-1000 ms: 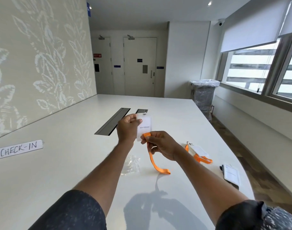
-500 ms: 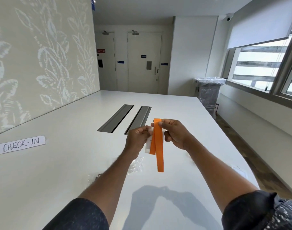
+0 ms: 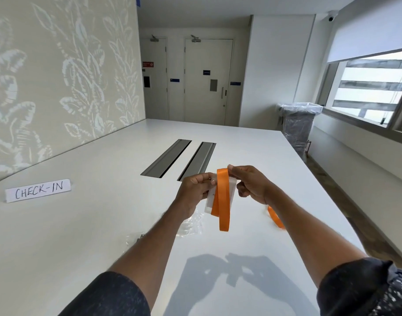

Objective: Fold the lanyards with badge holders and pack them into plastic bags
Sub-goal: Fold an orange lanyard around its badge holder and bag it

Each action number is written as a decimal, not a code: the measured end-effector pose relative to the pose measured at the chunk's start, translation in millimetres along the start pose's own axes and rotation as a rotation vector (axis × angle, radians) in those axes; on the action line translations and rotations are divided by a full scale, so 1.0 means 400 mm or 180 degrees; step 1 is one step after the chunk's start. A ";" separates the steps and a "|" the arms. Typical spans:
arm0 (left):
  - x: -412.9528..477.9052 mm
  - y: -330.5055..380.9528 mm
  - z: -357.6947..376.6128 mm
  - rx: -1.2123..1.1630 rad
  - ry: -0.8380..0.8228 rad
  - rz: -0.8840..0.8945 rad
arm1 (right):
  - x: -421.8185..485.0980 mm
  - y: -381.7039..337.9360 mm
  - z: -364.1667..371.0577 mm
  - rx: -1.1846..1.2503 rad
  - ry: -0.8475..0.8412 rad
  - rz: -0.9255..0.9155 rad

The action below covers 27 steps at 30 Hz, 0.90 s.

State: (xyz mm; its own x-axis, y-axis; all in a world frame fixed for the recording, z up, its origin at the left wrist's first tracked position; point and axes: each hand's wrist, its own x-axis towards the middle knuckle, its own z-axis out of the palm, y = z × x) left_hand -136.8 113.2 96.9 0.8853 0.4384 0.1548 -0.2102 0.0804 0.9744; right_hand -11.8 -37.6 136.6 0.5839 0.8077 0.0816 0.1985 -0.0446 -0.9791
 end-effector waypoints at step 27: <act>0.046 0.042 0.008 -0.0773 0.1868 0.0090 | -0.027 0.089 0.094 0.1054 -0.0749 0.0396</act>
State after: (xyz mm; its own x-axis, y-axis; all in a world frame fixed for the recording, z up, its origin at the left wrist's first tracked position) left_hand -122.7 120.0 116.9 0.5179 0.8554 -0.0023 -0.3791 0.2320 0.8958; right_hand -40.8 -25.9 93.9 0.3840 0.9221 -0.0483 -0.1481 0.0099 -0.9889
